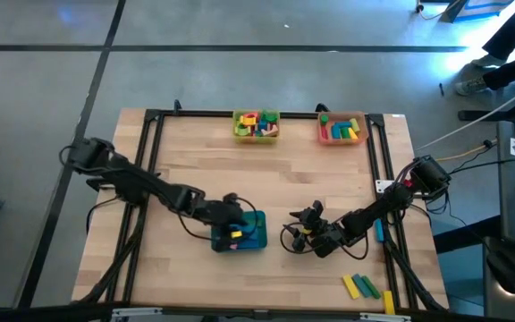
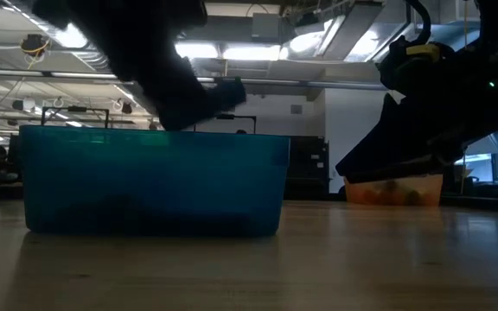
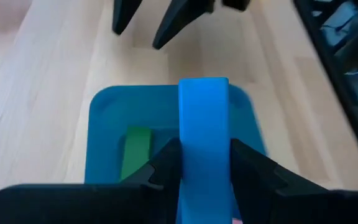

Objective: Sort blocks by size
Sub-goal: Put the blue rectangular block into the blue bin

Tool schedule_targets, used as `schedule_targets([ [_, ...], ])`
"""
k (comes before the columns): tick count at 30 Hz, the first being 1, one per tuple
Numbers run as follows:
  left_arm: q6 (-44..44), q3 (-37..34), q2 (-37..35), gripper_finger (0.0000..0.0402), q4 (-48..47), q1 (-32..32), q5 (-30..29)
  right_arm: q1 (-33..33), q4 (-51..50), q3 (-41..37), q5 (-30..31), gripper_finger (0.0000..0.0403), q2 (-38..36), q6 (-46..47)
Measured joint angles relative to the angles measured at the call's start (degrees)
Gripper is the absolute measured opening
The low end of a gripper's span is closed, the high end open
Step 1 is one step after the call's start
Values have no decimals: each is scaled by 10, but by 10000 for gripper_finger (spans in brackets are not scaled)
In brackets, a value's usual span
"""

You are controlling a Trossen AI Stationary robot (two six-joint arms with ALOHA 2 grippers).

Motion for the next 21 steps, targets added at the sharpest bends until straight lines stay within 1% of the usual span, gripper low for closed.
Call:
schedule_targets([
  [8, 8, 0, 67, 102, 16, 24, -2, 0, 0, 0, 0, 234, 0, 0],
  [13, 1, 0, 81, 104, 18, 36, 2, 0, 0, 0, 0, 234, 0, 0],
  [16, -5, 0, 81, 127, 16, 39, 6, 0, 0, 0, 0, 234, 0, 0],
  [19, 6, 0, 77, 165, 15, 39, 7, 0, 0, 0, 0, 234, 0, -1],
  [21, 11, 7, 71, 189, -3, 38, 13, 0, 0, 0, 0, 234, 0, -2],
])
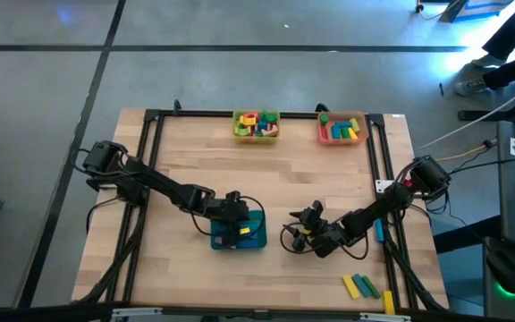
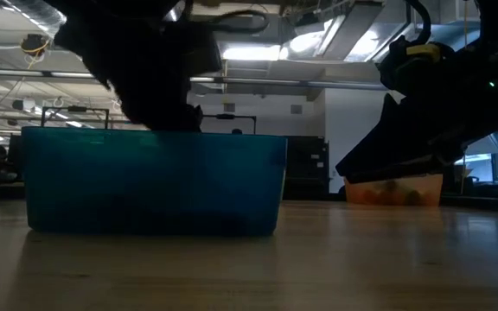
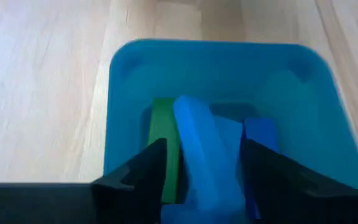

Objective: Sort blocks by size
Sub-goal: Put the blue rectangular block into the blue bin, then put the yellow rectangular block into the blue bin

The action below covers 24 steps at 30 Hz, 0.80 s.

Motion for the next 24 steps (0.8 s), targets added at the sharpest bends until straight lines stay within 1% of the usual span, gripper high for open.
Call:
schedule_targets([
  [4, 6, 14, -42, 215, -45, -3, -1, 0, 2, 0, 0, 234, 0, 1],
  [8, 14, 6, -105, 216, -70, -32, -35, 0, 6, 0, 0, 234, 0, 14],
  [11, 24, -24, -153, 209, -57, -68, -79, 0, -6, 4, -10, 234, -12, -6],
  [13, 29, -63, -177, 205, -23, -95, -102, 0, -23, 11, -32, 234, -29, -22],
  [15, 38, -110, -197, 203, 38, -119, -107, 0, -61, 21, -77, 234, -50, -28],
  [19, 56, -201, -218, 202, 202, -151, -107, 0, -161, 61, -185, 234, -98, -13],
  [22, 60, -259, -218, 202, 313, -159, -110, 1, -270, 109, -259, 234, -118, 33],
  [24, 53, -283, -218, 202, 357, -159, -111, 0, -340, 149, -324, 234, -120, 82],
])
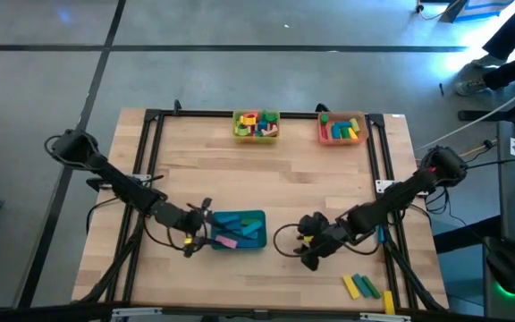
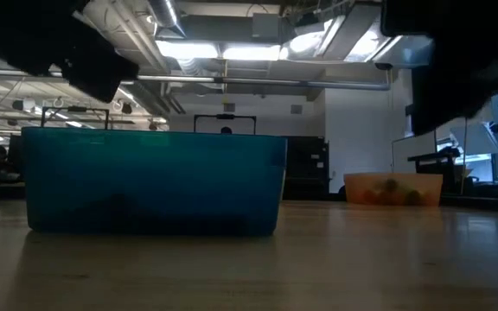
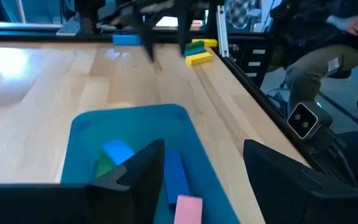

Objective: Sort blocks by size
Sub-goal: Put the yellow rectangular block into the blue bin

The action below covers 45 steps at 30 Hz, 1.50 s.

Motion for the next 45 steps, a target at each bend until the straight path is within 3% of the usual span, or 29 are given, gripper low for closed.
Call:
schedule_targets([
  [6, -13, -21, 0, 202, 24, 0, 0, 14, -172, 88, -119, 234, 0, 153],
  [15, -11, -21, 0, 202, 9, -14, 0, 120, -188, 88, -213, 234, 14, 495],
  [21, -10, -21, 0, 202, 4, -15, 0, 187, -181, 88, -260, 234, 54, 622],
  [36, -1, -21, 0, 202, 9, -15, -1, 201, -217, 90, -216, 234, 134, 620],
  [45, -2, -21, 0, 202, 10, -15, -3, 124, -258, 90, -125, 234, 131, 519],
])
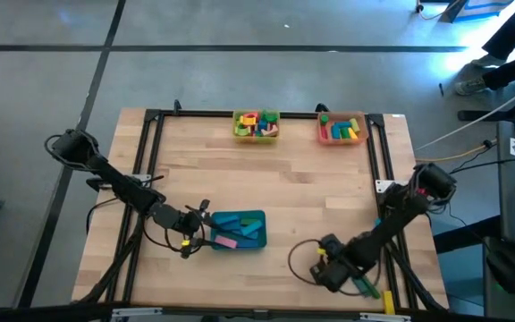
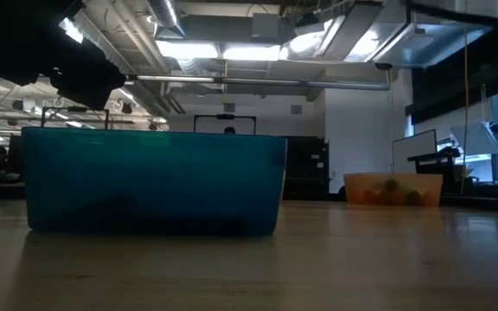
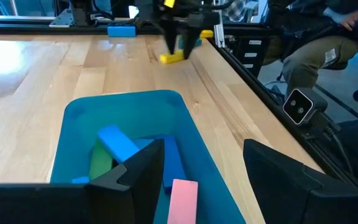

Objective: Sort blocks by size
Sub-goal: Put the yellow rectangular block into the blue bin

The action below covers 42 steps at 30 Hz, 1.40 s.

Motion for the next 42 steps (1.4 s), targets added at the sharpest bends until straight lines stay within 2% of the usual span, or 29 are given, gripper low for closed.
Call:
schedule_targets([
  [5, -5, 0, 0, 202, -1, 0, 0, -67, -38, -1, 49, 234, 0, -92],
  [9, -10, 0, 0, 202, -2, 0, 0, -103, -76, 11, 48, 234, -1, -158],
  [17, -8, 0, 0, 202, -7, 0, 0, -89, -235, 87, 29, 234, -12, -178],
  [22, -6, -1, 0, 202, -5, 0, 0, -73, -221, 54, 30, 234, -12, -183],
  [29, -6, -2, 0, 202, -5, 0, -1, -83, -94, -27, 26, 234, -12, -221],
  [32, -6, -2, 0, 202, -5, 0, -1, -84, -72, -47, 26, 233, -14, -226],
  [36, -6, -2, 0, 202, -5, 0, -2, -83, -61, -57, 31, 205, -16, -231],
  [42, -4, -2, 0, 202, -5, 0, -2, -83, -43, -58, 37, 113, -15, -258],
])
